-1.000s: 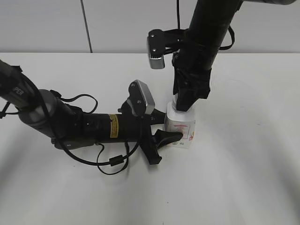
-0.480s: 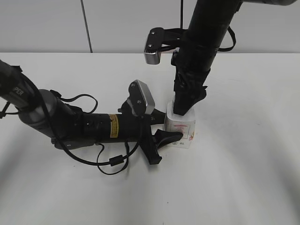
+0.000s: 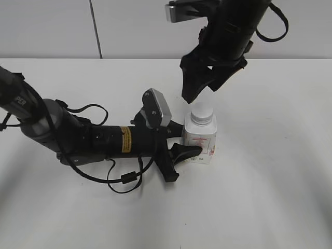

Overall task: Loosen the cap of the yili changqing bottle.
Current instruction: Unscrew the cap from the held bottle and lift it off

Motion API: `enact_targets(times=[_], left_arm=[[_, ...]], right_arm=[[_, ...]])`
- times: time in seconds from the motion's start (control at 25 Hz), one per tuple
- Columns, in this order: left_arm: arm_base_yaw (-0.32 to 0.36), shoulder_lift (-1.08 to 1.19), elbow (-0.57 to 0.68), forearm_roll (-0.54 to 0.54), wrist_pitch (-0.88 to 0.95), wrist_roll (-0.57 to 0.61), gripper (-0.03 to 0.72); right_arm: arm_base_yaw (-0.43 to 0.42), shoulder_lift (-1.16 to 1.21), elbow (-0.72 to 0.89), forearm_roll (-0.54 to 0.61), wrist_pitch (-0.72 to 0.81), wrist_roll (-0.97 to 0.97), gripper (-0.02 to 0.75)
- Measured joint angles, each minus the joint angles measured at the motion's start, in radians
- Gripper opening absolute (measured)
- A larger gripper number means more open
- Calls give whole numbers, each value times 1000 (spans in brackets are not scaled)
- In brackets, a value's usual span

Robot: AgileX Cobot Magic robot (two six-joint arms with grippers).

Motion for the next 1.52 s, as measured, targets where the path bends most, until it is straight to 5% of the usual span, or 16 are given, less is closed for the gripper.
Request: enact_targets(times=[0.24, 0.64, 0.88, 1.08, 1.28, 1.52], left_arm=[[0, 0, 0, 0, 0, 0, 355], [0, 0, 0, -11, 1, 0, 355], [0, 0, 0, -16, 3, 0, 355], [-1, 0, 0, -18, 4, 0, 355], [-1, 0, 0, -20, 5, 0, 354], [-1, 0, 0, -20, 5, 0, 354]], right_arm=[[0, 4, 0, -8, 0, 451, 574], [0, 72, 0, -32, 0, 524, 574], [0, 106, 0, -40, 0, 527, 554], [0, 106, 0, -43, 0, 528, 400], [0, 106, 0, -42, 0, 491, 395], [0, 106, 0, -42, 0, 57, 395]])
